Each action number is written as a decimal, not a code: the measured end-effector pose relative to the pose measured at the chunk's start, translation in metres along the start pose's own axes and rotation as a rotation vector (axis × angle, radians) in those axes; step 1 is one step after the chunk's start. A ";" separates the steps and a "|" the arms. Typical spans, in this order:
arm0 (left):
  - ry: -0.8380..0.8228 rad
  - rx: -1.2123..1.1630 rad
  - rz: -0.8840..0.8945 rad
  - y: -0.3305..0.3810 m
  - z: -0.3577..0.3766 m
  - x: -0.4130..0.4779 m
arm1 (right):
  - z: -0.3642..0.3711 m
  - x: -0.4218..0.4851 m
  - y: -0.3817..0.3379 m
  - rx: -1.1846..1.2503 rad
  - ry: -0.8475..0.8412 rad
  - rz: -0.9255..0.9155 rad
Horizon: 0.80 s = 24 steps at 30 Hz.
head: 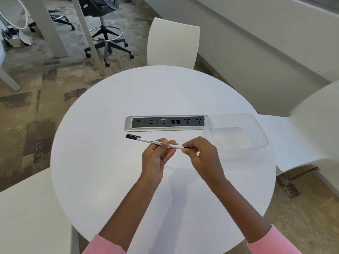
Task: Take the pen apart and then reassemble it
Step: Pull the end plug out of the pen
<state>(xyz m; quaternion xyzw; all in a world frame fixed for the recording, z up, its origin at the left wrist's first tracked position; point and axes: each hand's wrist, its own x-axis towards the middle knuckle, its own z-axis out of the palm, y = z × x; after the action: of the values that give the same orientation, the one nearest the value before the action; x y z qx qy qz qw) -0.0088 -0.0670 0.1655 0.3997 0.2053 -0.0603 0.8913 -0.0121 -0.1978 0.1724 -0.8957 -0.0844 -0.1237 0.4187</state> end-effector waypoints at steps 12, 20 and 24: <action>-0.014 0.091 0.006 -0.004 -0.003 0.001 | -0.015 0.017 -0.006 0.411 -0.316 0.663; -0.018 0.067 0.013 0.002 -0.003 0.004 | 0.001 -0.001 0.000 -0.024 -0.109 0.100; -0.016 0.062 0.009 0.001 -0.001 0.002 | 0.005 -0.001 0.004 -0.255 0.003 -0.141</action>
<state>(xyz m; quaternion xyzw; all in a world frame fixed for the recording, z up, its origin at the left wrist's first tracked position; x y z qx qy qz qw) -0.0067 -0.0654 0.1648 0.4274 0.1945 -0.0658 0.8804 -0.0113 -0.1960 0.1661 -0.9332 -0.1301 -0.1641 0.2922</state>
